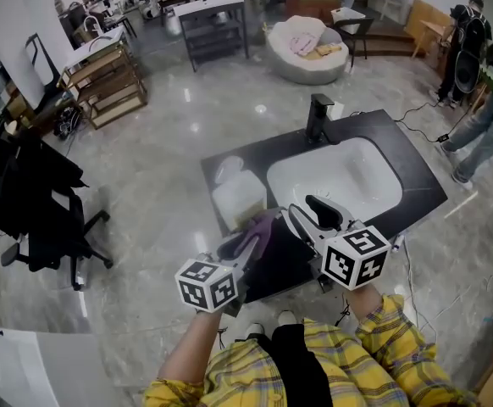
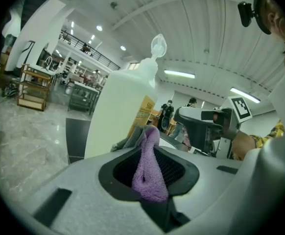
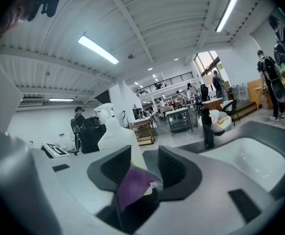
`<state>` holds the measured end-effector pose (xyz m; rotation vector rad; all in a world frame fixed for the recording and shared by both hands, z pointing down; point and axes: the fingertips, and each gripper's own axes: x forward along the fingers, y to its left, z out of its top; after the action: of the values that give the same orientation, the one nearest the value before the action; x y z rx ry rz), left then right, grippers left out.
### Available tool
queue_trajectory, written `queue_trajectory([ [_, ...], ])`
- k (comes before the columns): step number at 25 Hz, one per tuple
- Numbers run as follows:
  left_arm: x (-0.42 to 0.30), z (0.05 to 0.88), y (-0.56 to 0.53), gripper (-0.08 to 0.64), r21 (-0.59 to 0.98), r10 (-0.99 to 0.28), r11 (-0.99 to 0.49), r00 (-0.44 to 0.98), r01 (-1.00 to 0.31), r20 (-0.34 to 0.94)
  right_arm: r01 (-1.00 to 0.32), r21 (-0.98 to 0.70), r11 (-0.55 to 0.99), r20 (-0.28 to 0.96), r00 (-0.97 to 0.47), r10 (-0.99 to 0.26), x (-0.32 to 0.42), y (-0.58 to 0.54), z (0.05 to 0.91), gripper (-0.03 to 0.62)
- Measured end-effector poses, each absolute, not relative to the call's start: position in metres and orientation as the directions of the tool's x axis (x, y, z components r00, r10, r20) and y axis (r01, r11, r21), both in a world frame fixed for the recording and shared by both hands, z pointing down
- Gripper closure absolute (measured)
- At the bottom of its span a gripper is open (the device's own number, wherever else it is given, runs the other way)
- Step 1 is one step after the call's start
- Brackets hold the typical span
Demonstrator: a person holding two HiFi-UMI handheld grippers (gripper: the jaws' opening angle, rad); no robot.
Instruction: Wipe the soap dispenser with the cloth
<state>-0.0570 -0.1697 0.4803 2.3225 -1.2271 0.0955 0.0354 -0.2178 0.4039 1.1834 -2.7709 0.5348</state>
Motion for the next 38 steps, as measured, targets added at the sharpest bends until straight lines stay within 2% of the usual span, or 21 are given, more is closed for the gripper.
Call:
queue_trajectory([
  [22, -0.067, 0.531, -0.165, 0.494, 0.449, -0.718, -0.378, 0.563, -0.809, 0.409, -0.665, -0.346, 0.662, 0.320, -0.746, -0.584, 0.011, -0.199, 0.455, 0.437],
  [26, -0.067, 0.537, -0.163, 0.494, 0.449, -0.715, -0.373, 0.560, -0.812, 0.418, -0.639, -0.344, 0.688, 0.309, -0.769, -0.560, 0.006, -0.198, 0.452, 0.437],
  [30, -0.063, 0.515, -0.152, 0.494, 0.460, -0.706, -0.443, 0.616, -0.769, 0.350, -0.543, -0.310, 0.780, 0.228, -0.839, -0.494, -0.002, -0.200, 0.421, 0.437],
  [35, -0.075, 0.459, -0.131, 0.494, 0.499, -0.751, -0.488, 0.636, -0.716, 0.178, -0.366, -0.233, 0.901, 0.127, -0.930, -0.345, -0.014, -0.208, 0.364, 0.396],
  [38, -0.083, 0.436, -0.118, 0.494, 0.499, -0.753, -0.512, 0.645, -0.699, 0.130, -0.231, -0.135, 0.963, 0.117, -0.969, -0.216, -0.035, -0.208, 0.343, 0.379],
])
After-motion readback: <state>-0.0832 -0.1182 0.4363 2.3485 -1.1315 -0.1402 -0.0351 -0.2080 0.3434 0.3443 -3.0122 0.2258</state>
